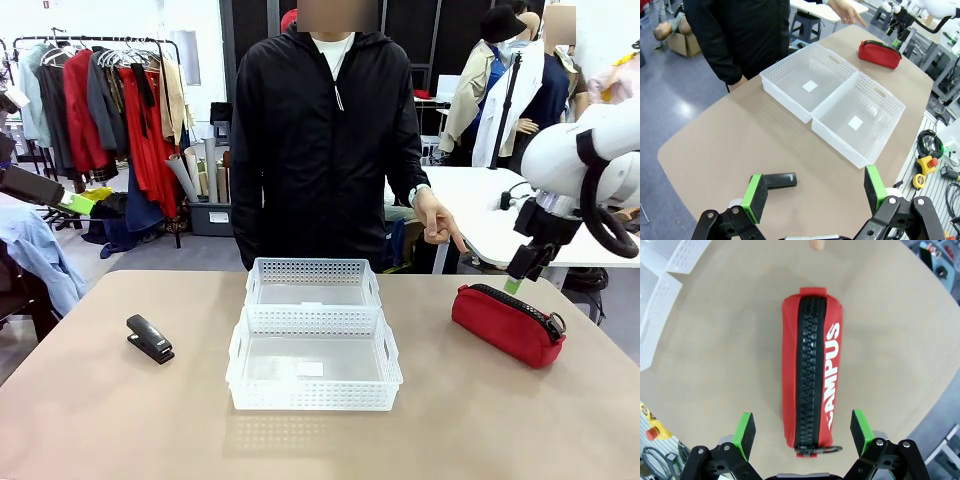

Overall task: Distribute items into two baskets.
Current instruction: Pick up the Pencil pouch that the person points to.

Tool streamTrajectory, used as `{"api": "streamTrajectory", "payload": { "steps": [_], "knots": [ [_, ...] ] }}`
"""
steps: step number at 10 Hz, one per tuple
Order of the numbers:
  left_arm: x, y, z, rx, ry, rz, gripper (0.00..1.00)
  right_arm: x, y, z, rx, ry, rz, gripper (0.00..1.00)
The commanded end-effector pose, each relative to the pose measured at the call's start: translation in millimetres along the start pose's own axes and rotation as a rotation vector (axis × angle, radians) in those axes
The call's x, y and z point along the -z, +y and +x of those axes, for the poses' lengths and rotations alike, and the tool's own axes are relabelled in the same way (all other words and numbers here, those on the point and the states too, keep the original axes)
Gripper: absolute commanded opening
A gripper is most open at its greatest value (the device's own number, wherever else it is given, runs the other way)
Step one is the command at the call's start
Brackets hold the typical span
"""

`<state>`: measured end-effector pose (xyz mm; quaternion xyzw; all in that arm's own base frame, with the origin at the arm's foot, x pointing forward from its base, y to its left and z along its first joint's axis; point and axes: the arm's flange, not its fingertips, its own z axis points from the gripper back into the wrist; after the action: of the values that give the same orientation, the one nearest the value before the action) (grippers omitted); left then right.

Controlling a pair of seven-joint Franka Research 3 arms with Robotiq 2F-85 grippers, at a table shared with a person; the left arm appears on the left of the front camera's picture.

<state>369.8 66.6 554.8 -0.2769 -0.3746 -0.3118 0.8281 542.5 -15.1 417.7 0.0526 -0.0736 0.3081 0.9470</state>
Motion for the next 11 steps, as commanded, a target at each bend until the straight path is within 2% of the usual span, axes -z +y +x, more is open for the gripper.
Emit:
{"api": "streamTrajectory", "payload": {
  "steps": [1,6,11],
  "knots": [
    [-0.6,0.3,0.5,0.006,-0.01,0.004,1.0,17.9,-1.5,4.6,-0.027,-0.018,-0.067,1.0],
    [-0.6,0.3,0.5,0.006,-0.01,0.004,1.0,62.1,-5.9,-0.3,-0.002,0.074,-0.044,1.0],
    [-0.6,0.3,0.5,0.006,-0.01,0.004,1.0,81.4,1.0,-11.9,0.015,0.092,-0.007,1.0]
  ]
}}
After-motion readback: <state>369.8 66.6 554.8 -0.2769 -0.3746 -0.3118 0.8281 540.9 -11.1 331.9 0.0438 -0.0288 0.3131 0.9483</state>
